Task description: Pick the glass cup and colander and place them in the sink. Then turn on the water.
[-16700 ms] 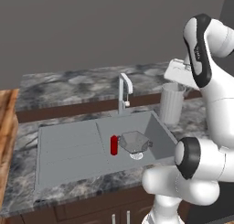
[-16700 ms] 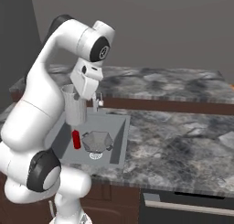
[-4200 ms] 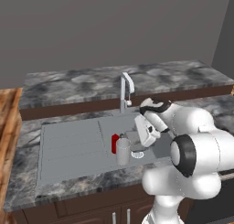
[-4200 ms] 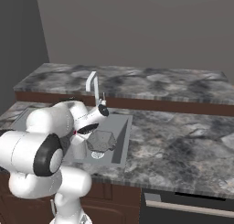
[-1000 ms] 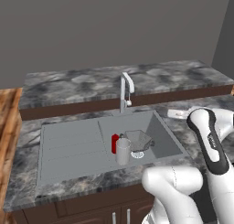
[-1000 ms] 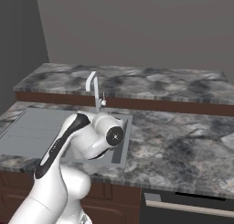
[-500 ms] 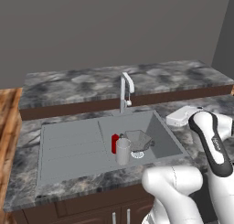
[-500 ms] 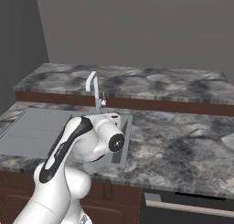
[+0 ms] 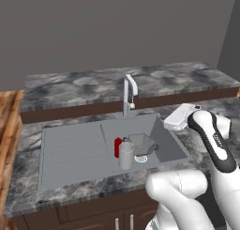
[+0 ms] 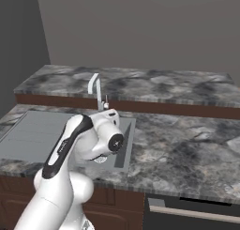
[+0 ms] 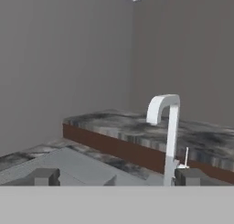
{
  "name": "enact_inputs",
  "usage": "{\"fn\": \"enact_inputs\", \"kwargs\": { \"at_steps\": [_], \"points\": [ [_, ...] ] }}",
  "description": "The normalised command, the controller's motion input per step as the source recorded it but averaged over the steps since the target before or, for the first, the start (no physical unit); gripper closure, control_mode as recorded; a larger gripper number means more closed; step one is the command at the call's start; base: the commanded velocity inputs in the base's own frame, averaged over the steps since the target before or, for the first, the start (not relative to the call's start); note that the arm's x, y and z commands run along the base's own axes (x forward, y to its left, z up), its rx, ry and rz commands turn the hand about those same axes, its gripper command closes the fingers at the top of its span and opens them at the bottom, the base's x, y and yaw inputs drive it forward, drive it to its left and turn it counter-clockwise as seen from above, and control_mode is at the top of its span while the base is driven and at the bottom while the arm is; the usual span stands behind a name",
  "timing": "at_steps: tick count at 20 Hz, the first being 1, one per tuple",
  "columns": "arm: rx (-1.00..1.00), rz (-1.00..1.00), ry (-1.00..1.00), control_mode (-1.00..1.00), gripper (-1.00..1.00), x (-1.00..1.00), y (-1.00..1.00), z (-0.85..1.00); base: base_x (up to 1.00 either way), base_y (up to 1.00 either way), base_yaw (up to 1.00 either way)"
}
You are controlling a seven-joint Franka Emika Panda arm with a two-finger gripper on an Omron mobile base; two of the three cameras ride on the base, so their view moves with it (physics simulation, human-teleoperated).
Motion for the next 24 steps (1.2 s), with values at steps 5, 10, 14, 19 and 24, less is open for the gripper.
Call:
{"fn": "enact_inputs", "kwargs": {
  "at_steps": [5,10,14,19,24],
  "points": [
    [0.02,0.09,0.08,-1.0,-1.0,0.47,0.01,0.01,0.0,0.0,0.0],
    [0.11,0.07,0.04,-1.0,-1.0,0.37,0.0,-0.08,0.0,0.0,0.0],
    [0.12,0.04,-0.03,-1.0,-1.0,0.31,0.0,-0.08,0.0,0.0,0.0],
    [0.07,0.02,-0.03,-1.0,-1.0,0.37,0.02,-0.04,0.0,0.0,0.0],
    [0.06,0.01,0.0,-1.0,-1.0,0.41,0.02,-0.01,0.0,0.0,0.0]
  ]
}}
